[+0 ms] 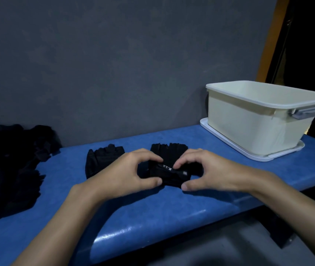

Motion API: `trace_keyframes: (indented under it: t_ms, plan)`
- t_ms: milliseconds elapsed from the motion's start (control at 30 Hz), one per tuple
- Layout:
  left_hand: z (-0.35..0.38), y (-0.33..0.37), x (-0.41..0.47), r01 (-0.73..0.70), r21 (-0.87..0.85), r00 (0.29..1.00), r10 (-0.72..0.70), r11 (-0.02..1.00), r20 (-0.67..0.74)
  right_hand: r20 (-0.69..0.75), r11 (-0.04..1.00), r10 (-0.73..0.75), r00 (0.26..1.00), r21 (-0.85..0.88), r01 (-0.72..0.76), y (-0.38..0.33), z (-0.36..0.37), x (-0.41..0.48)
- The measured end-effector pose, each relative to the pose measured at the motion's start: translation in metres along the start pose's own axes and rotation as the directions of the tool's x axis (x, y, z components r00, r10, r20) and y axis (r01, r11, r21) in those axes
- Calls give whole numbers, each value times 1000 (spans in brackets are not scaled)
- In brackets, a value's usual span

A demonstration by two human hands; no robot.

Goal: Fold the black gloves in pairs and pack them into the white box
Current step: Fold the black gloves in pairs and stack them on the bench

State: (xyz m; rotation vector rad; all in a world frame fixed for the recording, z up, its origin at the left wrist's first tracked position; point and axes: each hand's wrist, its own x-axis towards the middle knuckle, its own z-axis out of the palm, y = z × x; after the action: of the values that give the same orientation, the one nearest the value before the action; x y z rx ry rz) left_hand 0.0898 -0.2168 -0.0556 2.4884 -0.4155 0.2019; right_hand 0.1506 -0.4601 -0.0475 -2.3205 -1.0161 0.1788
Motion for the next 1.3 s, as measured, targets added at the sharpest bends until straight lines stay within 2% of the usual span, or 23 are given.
trace_keyframes:
  t_ms: [100,300,433,467,533,567,633,700,767,933,1067,1133,1233,1300]
  plan:
    - [4,-1,-2,-4,57,1000,4,998,1,-38,1000,-9,999,6,9,1,0,0]
    - [6,-2,-2,-41,53,998,43,998,-41,-148,994,-97,984,25,102,2,3,2]
    - [4,-4,-3,-33,55,999,34,998,-31,-64,994,-87,994,60,91,4,3,1]
    - [5,-4,-3,-18,33,999,19,999,-28,-87,993,-87,992,71,93,4,3,1]
    - [7,-2,-1,15,-28,998,-16,999,-58,-237,992,-59,970,97,84,6,2,4]
    - [8,-2,1,30,-35,995,-33,999,-94,-317,995,-11,948,91,42,10,1,8]
    - [10,-1,5,74,6,984,-72,997,-166,-372,992,122,920,80,-100,19,-1,16]
    - [12,-1,9,122,68,975,-106,990,-197,-339,974,226,913,91,-207,31,0,23]
    - [15,0,10,125,109,980,-105,986,-171,-295,965,260,919,96,-243,36,2,27]
    - [17,5,8,119,201,989,-98,972,-112,-223,952,293,930,162,-261,37,6,32]
    - [14,6,7,123,236,990,-104,964,-92,-307,952,275,911,219,-213,35,3,38]
    - [15,6,7,118,254,991,-99,960,-86,-298,954,272,915,211,-214,37,4,40]
    - [15,4,9,115,228,991,-95,967,-93,-216,955,274,937,174,-239,42,8,38]
    - [16,2,11,90,159,988,-68,983,-141,-247,951,266,932,228,-211,42,4,34]
